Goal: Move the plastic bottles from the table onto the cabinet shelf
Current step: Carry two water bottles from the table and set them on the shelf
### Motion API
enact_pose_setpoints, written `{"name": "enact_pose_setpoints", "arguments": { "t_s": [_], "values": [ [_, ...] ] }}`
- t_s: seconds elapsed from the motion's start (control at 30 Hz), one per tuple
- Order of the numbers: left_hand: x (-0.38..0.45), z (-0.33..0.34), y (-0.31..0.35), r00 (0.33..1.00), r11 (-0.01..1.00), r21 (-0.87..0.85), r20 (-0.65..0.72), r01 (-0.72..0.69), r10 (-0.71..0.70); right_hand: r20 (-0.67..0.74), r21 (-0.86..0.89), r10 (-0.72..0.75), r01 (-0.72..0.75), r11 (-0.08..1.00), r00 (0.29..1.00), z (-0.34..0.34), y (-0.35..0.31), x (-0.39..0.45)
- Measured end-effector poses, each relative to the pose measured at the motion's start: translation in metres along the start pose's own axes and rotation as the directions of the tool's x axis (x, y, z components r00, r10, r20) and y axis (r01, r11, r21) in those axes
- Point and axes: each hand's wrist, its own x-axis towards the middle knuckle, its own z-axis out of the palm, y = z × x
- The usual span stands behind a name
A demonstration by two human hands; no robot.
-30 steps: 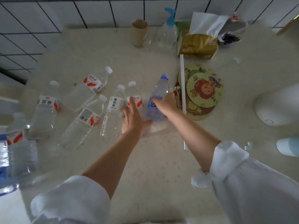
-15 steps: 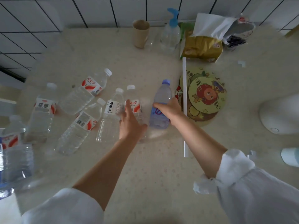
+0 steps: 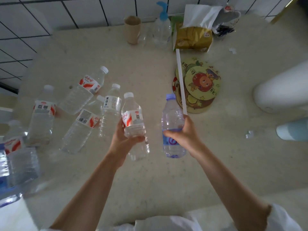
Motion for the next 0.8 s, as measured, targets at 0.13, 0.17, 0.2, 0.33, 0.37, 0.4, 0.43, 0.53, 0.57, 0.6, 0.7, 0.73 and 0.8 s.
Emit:
{"name": "enact_pose_setpoints", "arguments": {
  "t_s": [0.13, 0.17, 0.2, 0.33, 0.37, 0.4, 0.43, 0.53, 0.57, 0.6, 0.7, 0.73, 0.8],
  "values": [
    [-0.024, -0.012, -0.015, 0.999, 0.989, 0.145, -0.030, 0.038, -0.034, -0.068, 0.017, 0.018, -0.017, 1.000, 0.998, 0.003, 0.017, -0.039],
    [-0.031, -0.015, -0.018, 0.999, 0.978, 0.204, -0.035, 0.040, -0.033, -0.085, 0.040, 0.023, -0.020, 0.999, 0.996, 0.005, 0.023, -0.050],
    [-0.037, -0.019, -0.021, 0.999, 0.965, 0.259, -0.033, 0.034, -0.026, -0.098, 0.066, 0.034, -0.027, 0.997, 0.995, 0.007, 0.027, -0.061],
    [-0.071, -0.033, -0.030, 0.999, 0.929, 0.367, 0.037, -0.037, 0.026, -0.135, 0.222, 0.099, -0.067, 0.973, 0.986, 0.023, 0.052, -0.110],
    [-0.080, -0.035, -0.031, 0.998, 0.928, 0.369, 0.066, -0.047, 0.025, -0.153, 0.267, 0.118, -0.074, 0.961, 0.981, 0.027, 0.060, -0.123],
    [-0.088, -0.039, -0.033, 0.995, 0.929, 0.366, 0.098, -0.050, 0.015, -0.171, 0.309, 0.132, -0.074, 0.948, 0.976, 0.031, 0.068, -0.139],
    [-0.096, -0.041, -0.035, 0.991, 0.929, 0.366, 0.130, -0.055, 0.007, -0.191, 0.345, 0.141, -0.068, 0.936, 0.971, 0.036, 0.076, -0.152],
    [-0.118, -0.045, -0.042, 0.974, 0.916, 0.393, 0.224, -0.085, -0.005, -0.257, 0.448, 0.208, -0.074, 0.891, 0.944, 0.048, 0.103, -0.196],
    [-0.126, -0.043, -0.044, 0.965, 0.907, 0.408, 0.261, -0.103, -0.008, -0.276, 0.488, 0.236, -0.076, 0.870, 0.932, 0.052, 0.111, -0.212],
    [-0.131, -0.043, -0.046, 0.959, 0.903, 0.414, 0.282, -0.112, -0.010, -0.290, 0.506, 0.253, -0.076, 0.859, 0.923, 0.055, 0.118, -0.223],
    [-0.149, -0.038, -0.052, 0.931, 0.888, 0.439, 0.363, -0.138, -0.035, -0.360, 0.542, 0.310, -0.073, 0.837, 0.880, 0.060, 0.140, -0.259],
    [-0.156, -0.034, -0.055, 0.919, 0.882, 0.448, 0.392, -0.148, -0.045, -0.384, 0.565, 0.329, -0.063, 0.823, 0.863, 0.061, 0.147, -0.272],
    [-0.170, -0.025, -0.061, 0.889, 0.872, 0.454, 0.455, -0.182, -0.051, -0.410, 0.608, 0.375, -0.057, 0.792, 0.832, 0.062, 0.164, -0.294]
  ]
}}
